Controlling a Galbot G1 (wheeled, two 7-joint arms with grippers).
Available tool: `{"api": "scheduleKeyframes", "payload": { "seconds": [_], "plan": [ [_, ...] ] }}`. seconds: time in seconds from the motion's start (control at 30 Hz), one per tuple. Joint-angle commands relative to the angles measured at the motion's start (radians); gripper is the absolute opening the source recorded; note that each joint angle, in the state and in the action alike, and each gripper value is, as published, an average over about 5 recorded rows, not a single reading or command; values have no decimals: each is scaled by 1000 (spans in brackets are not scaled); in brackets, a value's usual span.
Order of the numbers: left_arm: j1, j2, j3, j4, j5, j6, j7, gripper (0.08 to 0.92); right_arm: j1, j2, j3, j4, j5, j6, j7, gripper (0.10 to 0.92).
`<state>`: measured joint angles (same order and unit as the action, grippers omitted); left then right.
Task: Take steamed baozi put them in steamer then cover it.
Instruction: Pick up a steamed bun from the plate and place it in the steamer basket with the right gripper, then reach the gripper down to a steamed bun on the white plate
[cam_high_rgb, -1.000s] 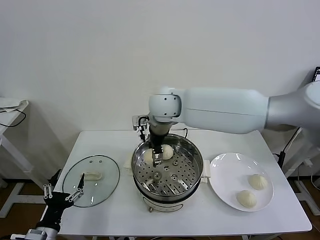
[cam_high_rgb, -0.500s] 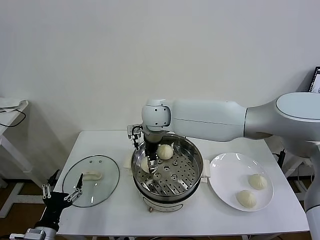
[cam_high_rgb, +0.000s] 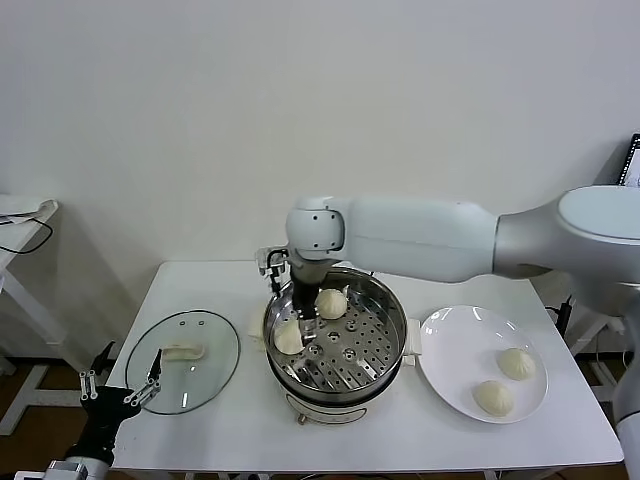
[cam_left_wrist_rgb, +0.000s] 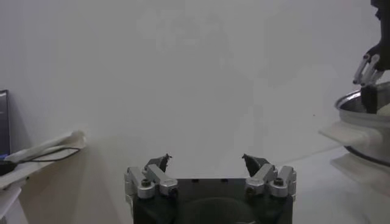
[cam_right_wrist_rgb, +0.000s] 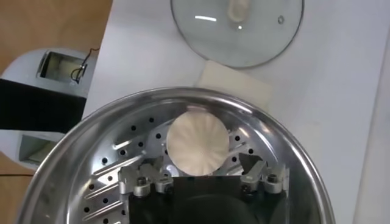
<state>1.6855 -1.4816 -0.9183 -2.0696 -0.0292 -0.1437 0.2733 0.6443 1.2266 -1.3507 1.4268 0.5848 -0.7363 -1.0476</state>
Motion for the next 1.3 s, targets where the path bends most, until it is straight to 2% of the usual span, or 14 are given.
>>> {"api": "scheduleKeyframes", "payload": {
  "seconds": [0.03,0.17,0.33,0.6,0.87,1.3],
  "plan": [
    [9,-1,22,-25,5,1,-6,823,154,-320,-9,186,-7,27,-90,823],
    [16,-2,21,-27,6,0,-7,823,171,-512,-14,278,-69,73,-131,823],
    [21,-1,15,-30,7,-1,-6,823,130,-724,-19,336,-214,177,-179,823],
    [27,-6,29,-44,10,-1,-9,823,-91,-907,30,308,-463,346,-217,823],
    [26,-10,54,-42,22,-7,-12,823,-270,-942,117,220,-612,448,-220,823],
    [24,-10,59,-31,25,-8,-13,823,-560,-862,339,137,-643,473,-188,823]
  ]
}}
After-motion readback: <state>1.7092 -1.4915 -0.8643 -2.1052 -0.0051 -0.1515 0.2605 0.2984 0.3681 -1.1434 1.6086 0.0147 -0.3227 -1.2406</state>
